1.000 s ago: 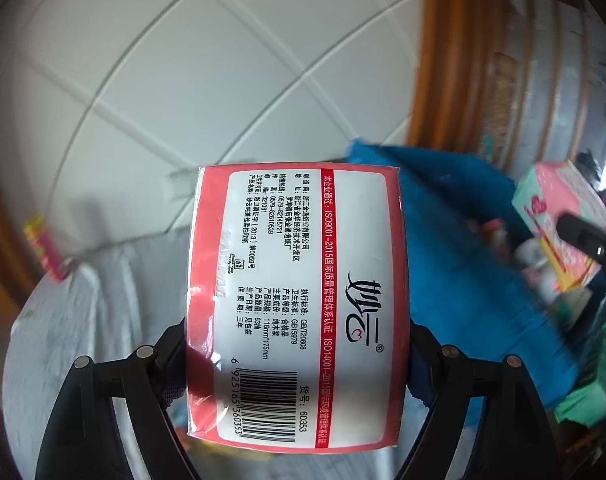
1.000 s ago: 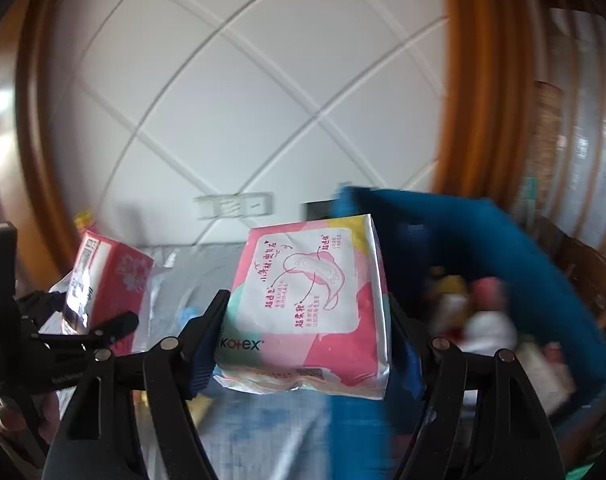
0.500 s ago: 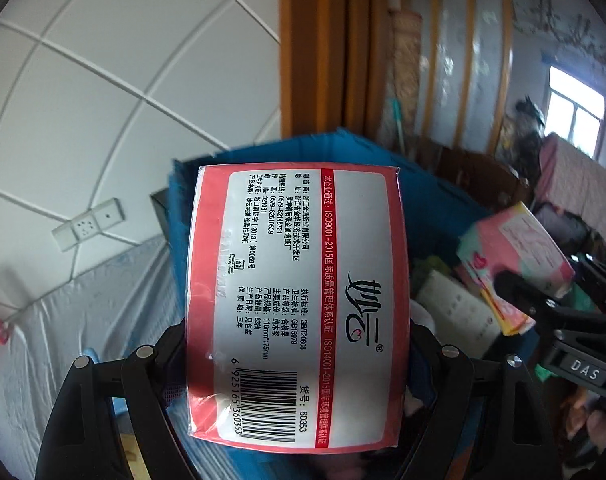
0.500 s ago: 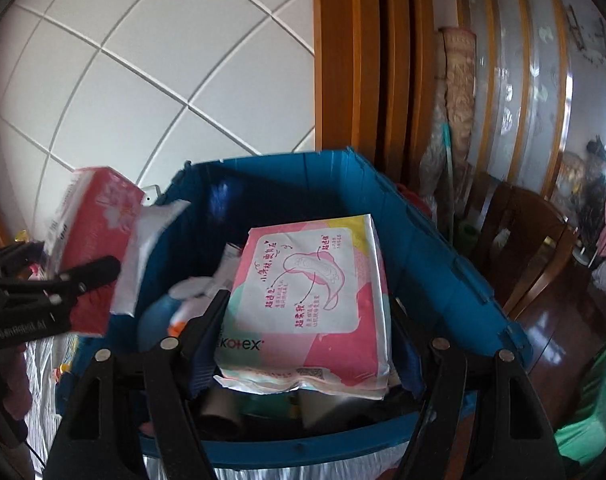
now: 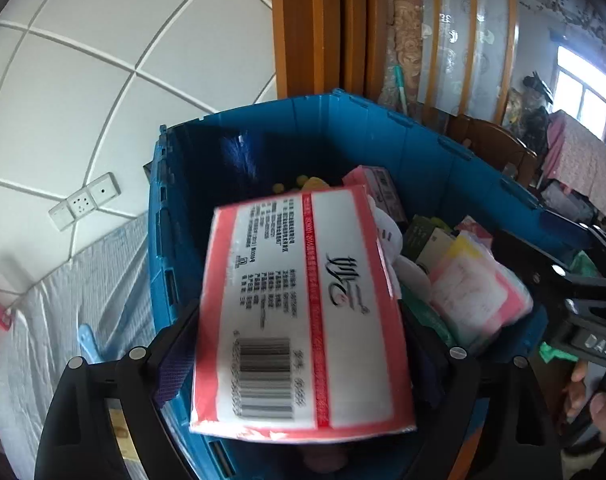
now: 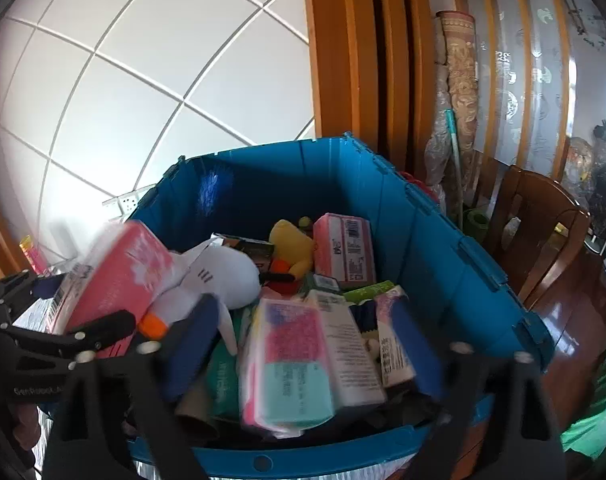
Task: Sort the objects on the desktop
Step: 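Open both grippers to drop the tissue pack and pad pack into the crate, then move both open tools back over the bed toward the remaining items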
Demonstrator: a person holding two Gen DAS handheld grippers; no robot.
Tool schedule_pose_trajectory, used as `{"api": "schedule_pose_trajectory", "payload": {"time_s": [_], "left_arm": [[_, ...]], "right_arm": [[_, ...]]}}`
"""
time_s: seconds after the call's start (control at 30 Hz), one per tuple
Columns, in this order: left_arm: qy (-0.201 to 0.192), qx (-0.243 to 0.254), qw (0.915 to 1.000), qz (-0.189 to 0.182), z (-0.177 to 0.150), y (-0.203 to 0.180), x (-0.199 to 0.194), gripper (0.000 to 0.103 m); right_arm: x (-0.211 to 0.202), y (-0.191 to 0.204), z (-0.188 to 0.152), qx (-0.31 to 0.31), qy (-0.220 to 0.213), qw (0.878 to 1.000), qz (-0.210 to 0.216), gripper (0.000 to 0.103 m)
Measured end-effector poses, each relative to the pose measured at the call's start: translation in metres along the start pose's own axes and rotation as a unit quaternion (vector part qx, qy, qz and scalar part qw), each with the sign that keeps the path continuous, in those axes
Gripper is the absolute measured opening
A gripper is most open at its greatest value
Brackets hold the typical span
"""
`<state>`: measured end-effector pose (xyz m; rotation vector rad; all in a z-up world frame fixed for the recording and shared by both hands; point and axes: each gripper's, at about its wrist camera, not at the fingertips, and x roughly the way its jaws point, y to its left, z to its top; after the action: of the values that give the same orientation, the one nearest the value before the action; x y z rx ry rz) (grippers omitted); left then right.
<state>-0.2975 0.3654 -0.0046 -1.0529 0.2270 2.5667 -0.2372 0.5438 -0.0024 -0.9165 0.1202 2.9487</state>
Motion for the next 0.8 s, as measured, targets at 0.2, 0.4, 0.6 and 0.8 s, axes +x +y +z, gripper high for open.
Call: {"api": "schedule_pose_trajectory", "payload": {"time_s": [0.2,0.4,0.6,0.8], "left_arm": [[-0.034,-0.001,0.9994,0.005,0.003,0.002,-0.018,0.102],[-0.046,-0.004,0.9988,0.012,0.004,0.006,-0.028,0.102],[-0.060,-0.019,0.9977,0.025,-0.006,0.026,-0.046,0.102],[-0.065,-0.050,0.9955,0.047,-0.025,0.068,-0.066,0.102]], "right_arm": [[-0.008,-0.005,-0.005,0.009,-0.002,1.000,-0.004,0.101],[-0.017,0.000,-0.007,0.008,-0.008,1.000,0.001,0.101],[-0.027,0.020,-0.003,-0.005,-0.014,1.000,0.012,0.101],[-0.029,0.065,0.004,-0.029,-0.021,0.999,0.040,0.101]]}}
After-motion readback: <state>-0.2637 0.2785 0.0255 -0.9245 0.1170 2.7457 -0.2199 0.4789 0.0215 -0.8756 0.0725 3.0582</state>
